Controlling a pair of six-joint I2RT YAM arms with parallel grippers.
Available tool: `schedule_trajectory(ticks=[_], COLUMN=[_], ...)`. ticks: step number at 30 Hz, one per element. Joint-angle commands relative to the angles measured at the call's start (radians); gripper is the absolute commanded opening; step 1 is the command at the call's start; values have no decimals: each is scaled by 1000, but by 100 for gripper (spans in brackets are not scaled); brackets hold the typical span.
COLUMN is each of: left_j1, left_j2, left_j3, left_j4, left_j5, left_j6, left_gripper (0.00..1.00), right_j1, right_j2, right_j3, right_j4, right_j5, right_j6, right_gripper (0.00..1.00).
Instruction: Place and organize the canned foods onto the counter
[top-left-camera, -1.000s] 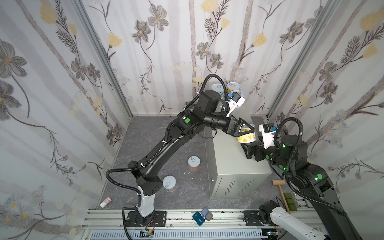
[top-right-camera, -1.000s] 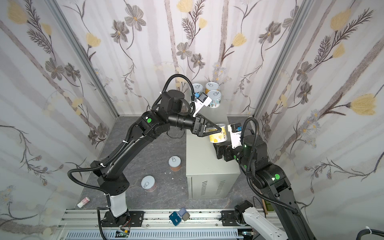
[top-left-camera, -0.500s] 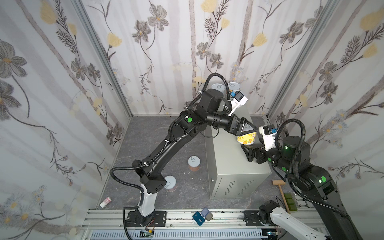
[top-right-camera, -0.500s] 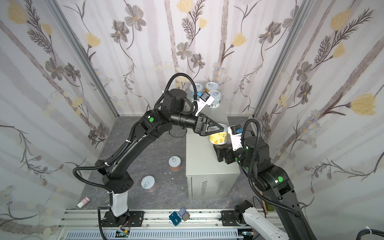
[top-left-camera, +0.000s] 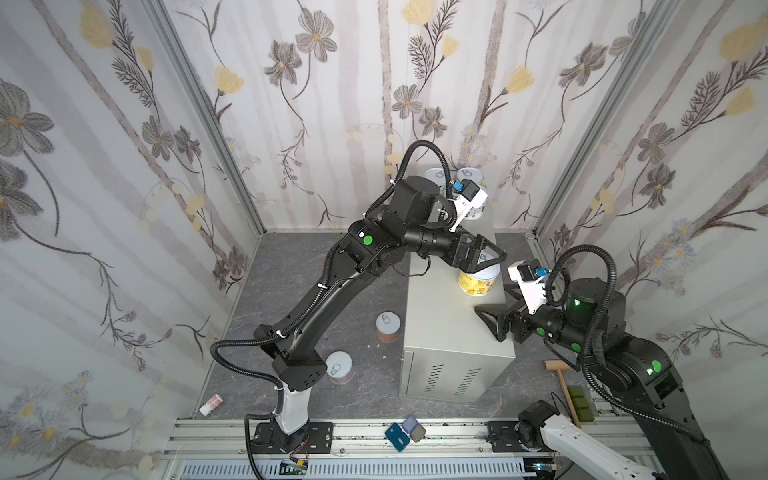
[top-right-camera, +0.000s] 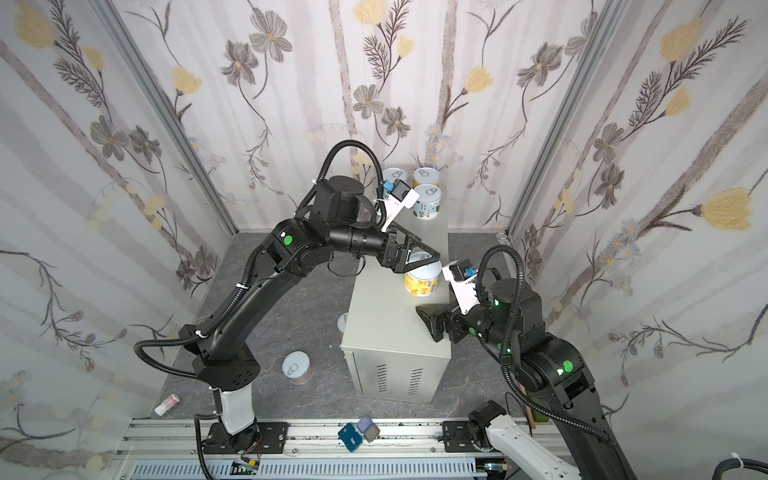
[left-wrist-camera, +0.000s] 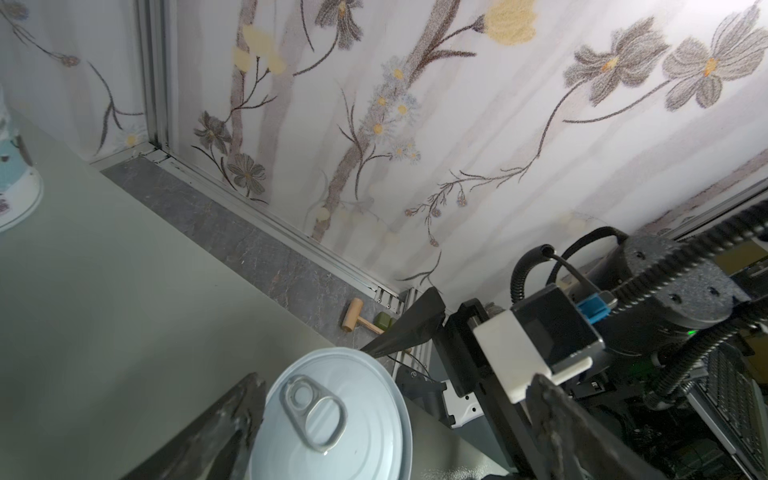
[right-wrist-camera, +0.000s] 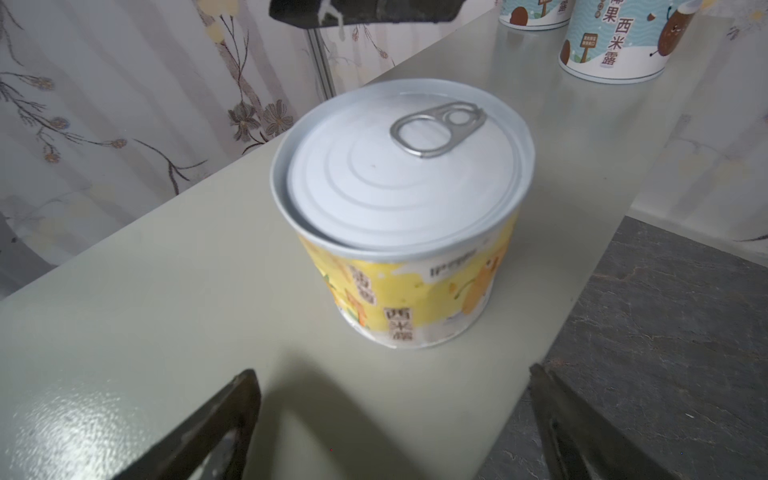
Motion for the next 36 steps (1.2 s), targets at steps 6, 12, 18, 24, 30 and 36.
schedule_trajectory(ticks=[6,12,18,24,30,36], left_j1=[1,31,44,16,-21,-58], left_j2=[-55,-184,-255,-266,-241,-213], left_j3=[-70,-270,-378,-413,-422,-409], left_j4=[-25,80,74,49,76,109], left_j5=[-121,-143,-108,-121,-131,-216], left_j6=[75,72,130,179,194,210], left_gripper=[100,100,100,100,100,100], right_j1=[-1,-41,-83,-107,-111,-116], right_j2=[-1,-14,-15,-4,11,10], right_j3=[11,41,109,218,285,279], right_j4=[-6,-5,-8,-36,-48,-26], right_j5=[-58,75,177,277,397,482], right_j6=[1,29,49,83,104,114], right_gripper=[100,100,100,100,100,100])
